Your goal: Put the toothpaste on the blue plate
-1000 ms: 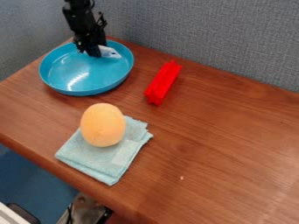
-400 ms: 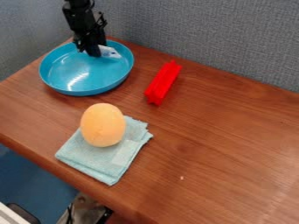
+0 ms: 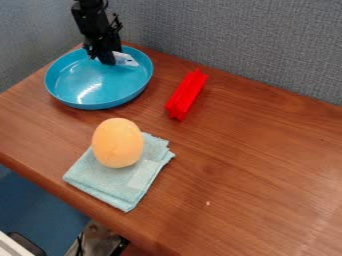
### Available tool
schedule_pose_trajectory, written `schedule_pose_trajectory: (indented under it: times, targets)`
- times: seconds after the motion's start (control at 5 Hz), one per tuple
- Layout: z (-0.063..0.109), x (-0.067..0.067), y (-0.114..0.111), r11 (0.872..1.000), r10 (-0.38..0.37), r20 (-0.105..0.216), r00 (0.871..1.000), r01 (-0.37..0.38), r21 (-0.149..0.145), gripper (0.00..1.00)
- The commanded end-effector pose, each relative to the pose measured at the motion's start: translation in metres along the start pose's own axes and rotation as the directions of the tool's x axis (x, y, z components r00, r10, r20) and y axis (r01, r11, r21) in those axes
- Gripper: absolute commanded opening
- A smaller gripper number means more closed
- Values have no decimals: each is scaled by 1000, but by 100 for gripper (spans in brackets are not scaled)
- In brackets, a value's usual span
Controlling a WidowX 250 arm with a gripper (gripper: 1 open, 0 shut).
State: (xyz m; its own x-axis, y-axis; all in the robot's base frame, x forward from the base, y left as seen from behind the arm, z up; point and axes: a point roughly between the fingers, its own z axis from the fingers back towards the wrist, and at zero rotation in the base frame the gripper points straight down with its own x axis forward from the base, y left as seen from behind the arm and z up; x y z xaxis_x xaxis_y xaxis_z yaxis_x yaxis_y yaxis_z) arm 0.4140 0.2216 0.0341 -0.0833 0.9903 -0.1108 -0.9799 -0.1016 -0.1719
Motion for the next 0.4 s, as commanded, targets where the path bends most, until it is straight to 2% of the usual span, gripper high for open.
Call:
schedule_pose_trajectory:
  times: [0.0, 0.2]
  targets:
    - [31, 4, -12, 998, -9, 41, 999, 11, -69, 0]
    - [32, 4, -12, 998, -10, 40, 999, 12, -67, 0]
